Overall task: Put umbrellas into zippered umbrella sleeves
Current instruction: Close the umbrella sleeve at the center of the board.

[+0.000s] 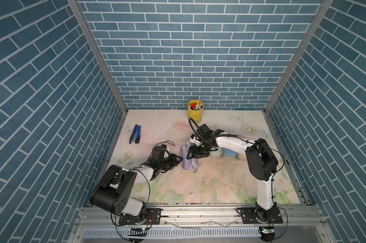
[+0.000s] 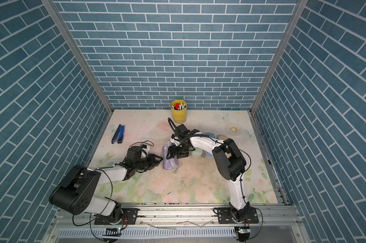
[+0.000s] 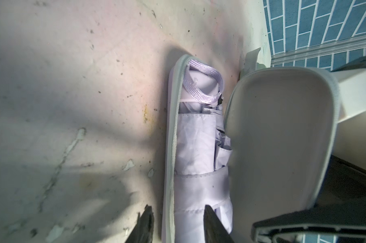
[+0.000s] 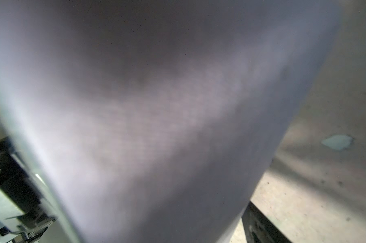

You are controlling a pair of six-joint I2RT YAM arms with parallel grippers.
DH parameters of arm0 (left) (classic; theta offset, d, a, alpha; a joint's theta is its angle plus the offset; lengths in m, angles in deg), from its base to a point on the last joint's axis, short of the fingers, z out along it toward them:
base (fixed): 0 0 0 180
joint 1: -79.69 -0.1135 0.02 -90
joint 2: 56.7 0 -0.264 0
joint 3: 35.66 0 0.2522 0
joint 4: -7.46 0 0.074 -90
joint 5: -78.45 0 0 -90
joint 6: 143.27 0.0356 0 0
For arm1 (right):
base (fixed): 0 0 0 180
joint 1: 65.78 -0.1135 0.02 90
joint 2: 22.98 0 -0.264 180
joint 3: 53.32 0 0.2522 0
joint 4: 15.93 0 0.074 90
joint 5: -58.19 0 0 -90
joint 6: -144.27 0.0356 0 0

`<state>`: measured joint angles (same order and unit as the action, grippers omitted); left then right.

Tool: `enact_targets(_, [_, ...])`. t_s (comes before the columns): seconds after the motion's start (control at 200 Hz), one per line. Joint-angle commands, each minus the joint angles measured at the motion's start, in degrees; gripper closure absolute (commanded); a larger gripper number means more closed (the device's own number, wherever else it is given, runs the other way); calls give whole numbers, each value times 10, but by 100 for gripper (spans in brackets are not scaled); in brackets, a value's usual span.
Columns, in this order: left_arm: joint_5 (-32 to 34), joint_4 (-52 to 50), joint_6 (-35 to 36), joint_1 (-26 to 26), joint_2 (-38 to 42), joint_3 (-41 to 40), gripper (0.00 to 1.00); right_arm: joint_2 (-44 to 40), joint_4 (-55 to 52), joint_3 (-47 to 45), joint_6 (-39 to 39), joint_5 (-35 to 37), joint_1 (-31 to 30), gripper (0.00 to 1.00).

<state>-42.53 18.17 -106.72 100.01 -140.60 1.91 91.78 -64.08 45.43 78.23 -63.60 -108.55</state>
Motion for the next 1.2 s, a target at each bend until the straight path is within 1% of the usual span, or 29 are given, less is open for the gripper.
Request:
enact_targets(0.0, [-6, -2, 9, -4, -5, -3, 58, -47, -33, 16, 10, 27, -2, 22])
enact_targets(0.125, [-8, 18, 3, -4, -18, -7, 58, -53, -42, 23, 11, 29, -6, 22])
enact_targets(0.29, [-12, 35, -1, -4, -32, -12, 58, -25, -16, 43, 38, 6, -16, 24])
enact_targets(0.44, [-14, 46, -14, -18, -14, -33, 58, 1, 17, 54, 70, 3, -22, 25])
enact_targets(0.505, [-12, 35, -17, -32, 11, -47, 53, 13, 30, 54, 77, 4, -23, 26])
enact_targets(0.58, [0, -6, -8, -45, 51, -54, 46, 27, 47, 50, 88, -3, -23, 26])
enact_targets(0.655, [15, -50, 10, -46, 81, -48, 38, 40, 66, 45, 101, -9, -25, 27])
enact_targets(0.725, [14, -54, 15, -44, 87, -41, 33, 48, 87, 38, 113, -17, -25, 27])
enact_targets(0.79, [13, -56, 24, -37, 76, -31, 29, 53, 101, 33, 124, -24, -24, 28])
enact_targets(0.89, [14, -65, 43, -17, 43, -10, 26, 46, 122, 14, 141, -23, -20, 31])
enact_targets(0.965, [15, -67, 53, -3, 14, 9, 25, 24, 151, -12, 155, -34, -8, 34])
enact_targets(1.025, [13, -71, 60, 6, -2, 26, 24, -1, 154, -26, 155, -43, 4, 35])
enact_targets(1.11, [11, -72, 67, 11, -12, 41, 25, -35, 130, -43, 130, -41, 26, 31])
enact_targets(1.195, [14, -89, 82, 11, -22, 53, 28, -37, 85, -48, 89, -40, 53, 26])
